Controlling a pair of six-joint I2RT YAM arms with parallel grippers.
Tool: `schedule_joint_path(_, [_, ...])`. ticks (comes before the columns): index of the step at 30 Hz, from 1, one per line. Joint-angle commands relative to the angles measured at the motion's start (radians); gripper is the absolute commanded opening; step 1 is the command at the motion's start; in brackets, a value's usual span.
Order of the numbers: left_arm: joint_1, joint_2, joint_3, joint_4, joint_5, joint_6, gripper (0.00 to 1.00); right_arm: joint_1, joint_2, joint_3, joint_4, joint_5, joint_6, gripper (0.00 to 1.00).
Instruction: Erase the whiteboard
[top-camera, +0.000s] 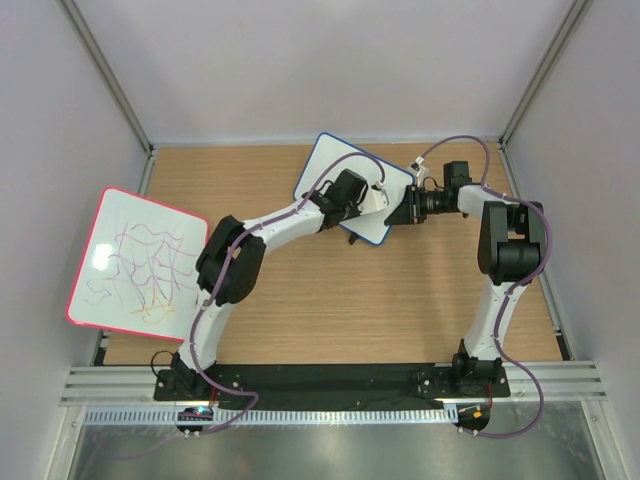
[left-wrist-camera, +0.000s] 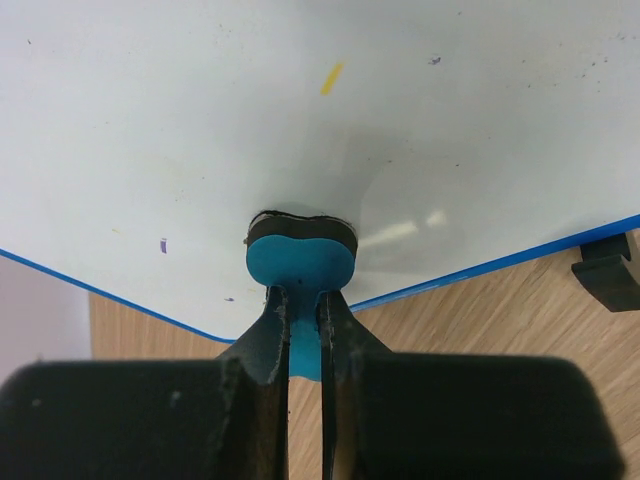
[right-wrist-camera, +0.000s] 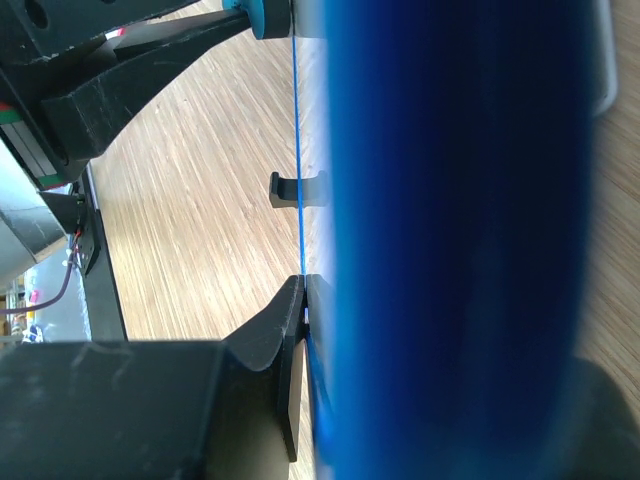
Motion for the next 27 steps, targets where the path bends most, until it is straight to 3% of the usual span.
schedule_joint_path(1, [0.012,0.003,-0.008,0.053,0.062,0.021,0.00,0.022,-0.047,-0.013,0.005,0.034,-0.057,0.01])
schedule_joint_path(15, [0.222,0.015,-0.004,0.065,0.033,0.071,0.00,0.022,-0.049,-0.013,0.010,0.037,-0.052,0.01])
schedule_joint_path(27, [0.184,-0.008,-0.030,0.070,0.083,0.039,0.00,0.022,-0.049,-0.013,0.010,0.040,-0.052,0.01])
